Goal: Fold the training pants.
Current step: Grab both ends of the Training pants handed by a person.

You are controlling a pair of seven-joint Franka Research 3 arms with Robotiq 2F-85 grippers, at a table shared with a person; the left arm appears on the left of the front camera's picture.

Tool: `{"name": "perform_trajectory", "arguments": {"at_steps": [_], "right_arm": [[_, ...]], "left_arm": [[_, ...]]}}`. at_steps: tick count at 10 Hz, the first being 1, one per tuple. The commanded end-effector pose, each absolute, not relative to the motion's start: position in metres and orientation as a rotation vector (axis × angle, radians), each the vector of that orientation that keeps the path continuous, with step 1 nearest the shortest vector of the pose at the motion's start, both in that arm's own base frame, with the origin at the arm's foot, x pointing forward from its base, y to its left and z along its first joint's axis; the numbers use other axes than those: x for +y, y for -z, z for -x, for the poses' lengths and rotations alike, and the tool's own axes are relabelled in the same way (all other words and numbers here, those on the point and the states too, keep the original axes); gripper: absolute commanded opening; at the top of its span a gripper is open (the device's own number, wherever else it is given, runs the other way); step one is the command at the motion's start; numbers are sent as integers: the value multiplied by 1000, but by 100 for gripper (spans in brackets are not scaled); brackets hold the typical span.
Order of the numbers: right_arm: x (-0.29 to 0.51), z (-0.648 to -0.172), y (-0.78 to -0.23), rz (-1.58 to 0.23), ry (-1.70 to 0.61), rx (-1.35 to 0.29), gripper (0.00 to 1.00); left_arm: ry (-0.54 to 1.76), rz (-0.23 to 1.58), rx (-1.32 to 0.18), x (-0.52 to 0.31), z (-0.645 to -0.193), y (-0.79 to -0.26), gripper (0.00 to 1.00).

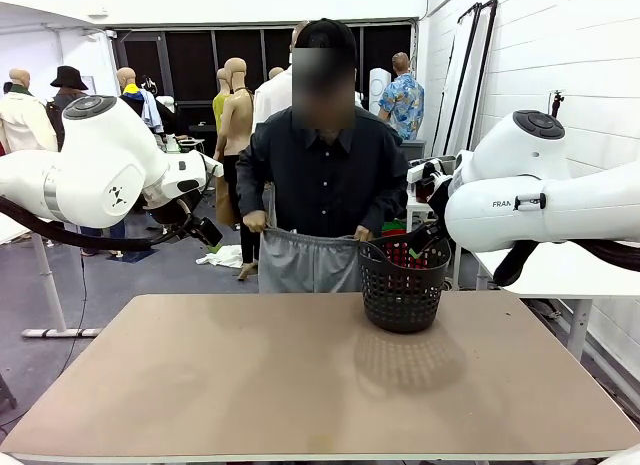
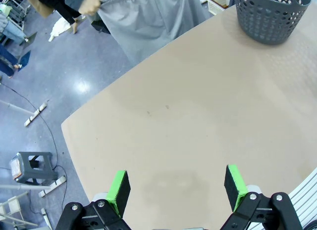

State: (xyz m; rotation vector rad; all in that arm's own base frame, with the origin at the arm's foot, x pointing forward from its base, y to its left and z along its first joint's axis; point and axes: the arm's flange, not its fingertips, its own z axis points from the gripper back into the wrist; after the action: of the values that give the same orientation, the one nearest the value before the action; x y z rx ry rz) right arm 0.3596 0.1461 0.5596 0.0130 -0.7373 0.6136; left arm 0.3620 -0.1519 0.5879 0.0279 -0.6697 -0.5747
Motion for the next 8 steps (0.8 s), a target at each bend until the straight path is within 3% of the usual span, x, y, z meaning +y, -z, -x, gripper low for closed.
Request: {"name": "perform_trajectory", "arguments": {"at_steps": [1, 8], "right_arm": [[147, -361, -561, -12, -617, -734, 100], [147, -361, -561, -12, -617, -734, 100]], "left_arm": [[582, -31, -674, -152, -362, -588, 100], [582, -31, -674, -152, -362, -588, 100]]}}
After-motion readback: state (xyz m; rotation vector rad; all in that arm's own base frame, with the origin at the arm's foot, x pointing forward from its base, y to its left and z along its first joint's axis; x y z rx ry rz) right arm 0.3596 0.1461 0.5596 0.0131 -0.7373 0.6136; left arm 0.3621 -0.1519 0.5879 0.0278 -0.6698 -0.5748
